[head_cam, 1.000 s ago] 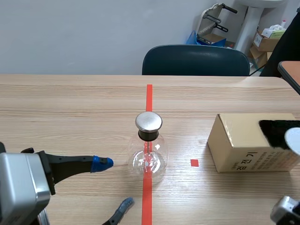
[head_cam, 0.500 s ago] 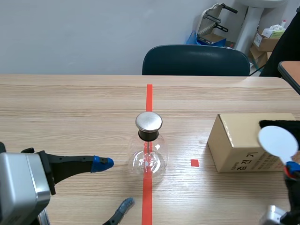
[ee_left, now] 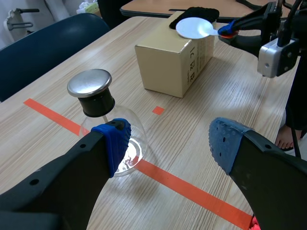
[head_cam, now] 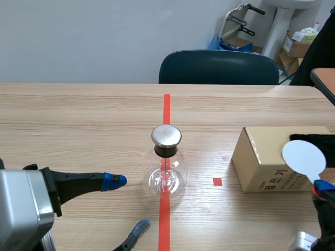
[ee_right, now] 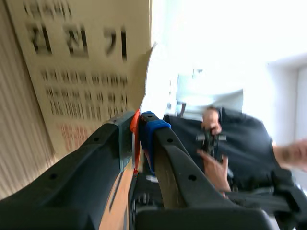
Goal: Do the electroscope experiment
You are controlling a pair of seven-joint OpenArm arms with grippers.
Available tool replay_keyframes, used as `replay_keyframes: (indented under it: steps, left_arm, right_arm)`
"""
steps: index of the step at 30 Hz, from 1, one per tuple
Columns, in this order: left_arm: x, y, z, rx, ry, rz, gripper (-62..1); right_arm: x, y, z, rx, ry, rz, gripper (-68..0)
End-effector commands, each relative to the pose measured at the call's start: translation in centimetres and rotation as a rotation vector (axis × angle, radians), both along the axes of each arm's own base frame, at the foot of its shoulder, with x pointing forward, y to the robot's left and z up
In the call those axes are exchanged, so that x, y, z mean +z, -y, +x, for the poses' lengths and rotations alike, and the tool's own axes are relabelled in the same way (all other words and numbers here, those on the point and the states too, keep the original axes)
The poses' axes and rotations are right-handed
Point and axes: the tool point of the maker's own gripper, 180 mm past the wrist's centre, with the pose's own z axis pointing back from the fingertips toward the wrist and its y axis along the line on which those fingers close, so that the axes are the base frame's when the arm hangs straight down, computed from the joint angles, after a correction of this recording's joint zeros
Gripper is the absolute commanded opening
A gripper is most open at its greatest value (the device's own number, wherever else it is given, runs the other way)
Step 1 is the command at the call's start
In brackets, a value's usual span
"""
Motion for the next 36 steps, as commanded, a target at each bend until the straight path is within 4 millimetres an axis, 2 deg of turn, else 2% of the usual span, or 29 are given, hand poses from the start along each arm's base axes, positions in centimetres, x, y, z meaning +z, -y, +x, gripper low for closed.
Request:
replay_keyframes:
  steps: [1,4,6,7,11,13,14,17,19,20,23,25,26,29,31,33,36]
  left_arm:
    - [1.0,0.4,0.0,-0.003,0.013,-0.040,-23.2]
    - [1.0,0.4,0.0,-0.003,0.013,-0.040,-23.2]
    - [1.0,0.4,0.0,-0.003,0.013,-0.040,-23.2]
    - [1.0,0.4,0.0,-0.003,0.013,-0.040,-23.2]
    - [1.0,0.4,0.0,-0.003,0.013,-0.039,-23.2]
    - [1.0,0.4,0.0,-0.003,0.013,-0.039,-23.2]
    - [1.0,0.4,0.0,-0.003,0.013,-0.039,-23.2]
    - [1.0,0.4,0.0,-0.003,0.013,-0.039,-23.2]
    - [1.0,0.4,0.0,-0.003,0.013,-0.039,-23.2]
    - [1.0,0.4,0.0,-0.003,0.013,-0.039,-23.2]
    - [1.0,0.4,0.0,-0.003,0.013,-0.039,-23.2]
    - [1.0,0.4,0.0,-0.003,0.013,-0.039,-23.2]
    - [1.0,0.4,0.0,-0.003,0.013,-0.039,-23.2]
    - [1.0,0.4,0.0,-0.003,0.013,-0.039,-23.2]
    - [1.0,0.4,0.0,-0.003,0.013,-0.039,-23.2]
    - [1.0,0.4,0.0,-0.003,0.013,-0.039,-23.2]
    - [1.0,0.4,0.0,-0.003,0.013,-0.039,-23.2]
  right_arm:
    - [1.0,1.9,0.6,-0.067,0.038,-0.023,-66.5]
    - [1.3,5.0,0.7,-0.238,0.054,-0.033,-66.5]
    - [1.3,5.7,0.7,-0.274,0.057,-0.037,-66.5]
    - [1.3,5.5,0.7,-0.266,0.055,-0.039,-66.5]
    - [0.9,2.5,0.9,-0.116,0.042,-0.024,-66.5]
    - [1.0,1.8,1.0,-0.082,0.043,-0.020,-66.5]
    - [1.1,2.0,1.1,-0.098,0.048,-0.022,-66.5]
    - [1.3,5.0,1.1,-0.264,0.062,-0.033,-66.5]
    - [1.4,5.8,1.1,-0.300,0.064,-0.040,-66.5]
    - [1.4,5.4,1.2,-0.276,0.061,-0.044,-66.5]
    - [1.1,2.5,1.2,-0.111,0.049,-0.033,-66.5]
    - [1.1,1.5,1.2,-0.064,0.047,-0.026,-66.5]
    - [1.1,1.7,1.2,-0.081,0.050,-0.022,-66.5]
    - [1.4,4.8,1.2,-0.264,0.066,-0.021,-66.5]
    - [1.4,5.8,1.1,-0.320,0.069,-0.026,-66.5]
    - [1.4,5.3,1.0,-0.294,0.066,-0.025,-66.5]
    - [1.2,2.7,1.1,-0.151,0.056,-0.014,-66.5]
